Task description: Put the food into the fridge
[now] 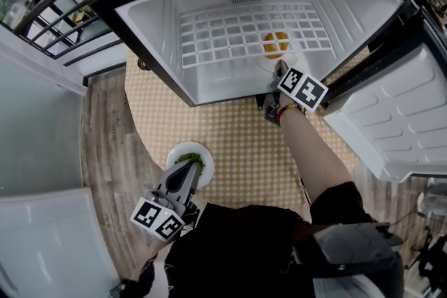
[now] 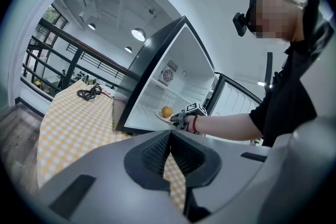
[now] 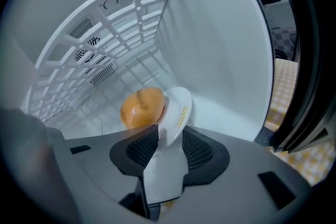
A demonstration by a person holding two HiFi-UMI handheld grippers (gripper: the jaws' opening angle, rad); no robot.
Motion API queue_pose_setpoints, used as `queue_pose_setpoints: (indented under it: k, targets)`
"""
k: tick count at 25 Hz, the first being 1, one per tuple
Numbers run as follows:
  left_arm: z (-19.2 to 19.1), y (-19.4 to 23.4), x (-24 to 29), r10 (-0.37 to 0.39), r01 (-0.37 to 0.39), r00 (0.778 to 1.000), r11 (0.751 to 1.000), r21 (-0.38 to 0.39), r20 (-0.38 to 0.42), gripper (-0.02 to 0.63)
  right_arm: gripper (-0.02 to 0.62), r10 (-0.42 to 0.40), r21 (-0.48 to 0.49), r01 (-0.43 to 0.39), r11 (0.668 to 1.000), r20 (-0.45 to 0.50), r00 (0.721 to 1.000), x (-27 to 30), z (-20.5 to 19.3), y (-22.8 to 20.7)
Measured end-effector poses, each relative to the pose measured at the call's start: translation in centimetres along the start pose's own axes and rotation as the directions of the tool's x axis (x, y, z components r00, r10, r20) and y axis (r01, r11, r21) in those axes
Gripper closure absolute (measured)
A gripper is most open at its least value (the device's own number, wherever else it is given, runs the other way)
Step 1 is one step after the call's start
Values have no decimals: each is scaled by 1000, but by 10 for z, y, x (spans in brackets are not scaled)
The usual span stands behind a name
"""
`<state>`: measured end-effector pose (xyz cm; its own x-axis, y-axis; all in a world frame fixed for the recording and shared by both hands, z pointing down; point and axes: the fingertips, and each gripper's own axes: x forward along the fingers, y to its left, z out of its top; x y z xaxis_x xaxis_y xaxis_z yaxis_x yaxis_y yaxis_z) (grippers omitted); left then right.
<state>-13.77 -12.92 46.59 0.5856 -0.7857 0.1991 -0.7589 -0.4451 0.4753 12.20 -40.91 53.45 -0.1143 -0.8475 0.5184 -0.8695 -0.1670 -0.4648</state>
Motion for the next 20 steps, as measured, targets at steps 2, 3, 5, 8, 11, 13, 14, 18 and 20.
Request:
queue_pose_setpoints:
  k: [2, 3, 5, 8, 11, 13, 14, 18, 20]
  targets:
    - [0, 1, -1, 4, -4, 1000, 1000, -2, 2, 595, 457, -4, -25, 4, 1000, 5, 1000, 0, 0, -1]
    - [0, 1, -2, 6, -6, 1000, 1000, -3, 3, 595, 453, -6, -34, 6, 999, 6, 1000, 0, 0, -1]
    - [0, 2, -4, 8, -8, 1000, 1000, -5, 6, 595, 448, -9, -47, 9, 999, 8, 1000, -1, 1, -1]
    - [0, 3, -6, 11, -11, 1000, 1000, -9, 7, 595, 440, -21, -73, 21, 997, 9, 1000, -2, 1, -2]
    - [-1, 3, -6, 12, -11, 1000, 1000, -12, 9, 595, 419, -44, -117, 46, 992, 20, 999, -2, 2, -4]
    - [0, 2, -6, 10, -10, 1000, 1000, -12, 10, 595, 408, -51, -143, 54, 988, 24, 998, -2, 3, -5]
    - [0, 2, -5, 9, -9, 1000, 1000, -12, 10, 595, 408, -49, -150, 52, 987, 24, 998, -2, 3, -5]
    - [0, 3, -6, 11, -11, 1000, 1000, -14, 11, 595, 408, -45, -154, 48, 987, 23, 999, -2, 3, -5]
    - [0, 3, -6, 12, -11, 1000, 1000, -14, 11, 595, 408, -48, -156, 51, 986, 25, 999, -2, 2, -5]
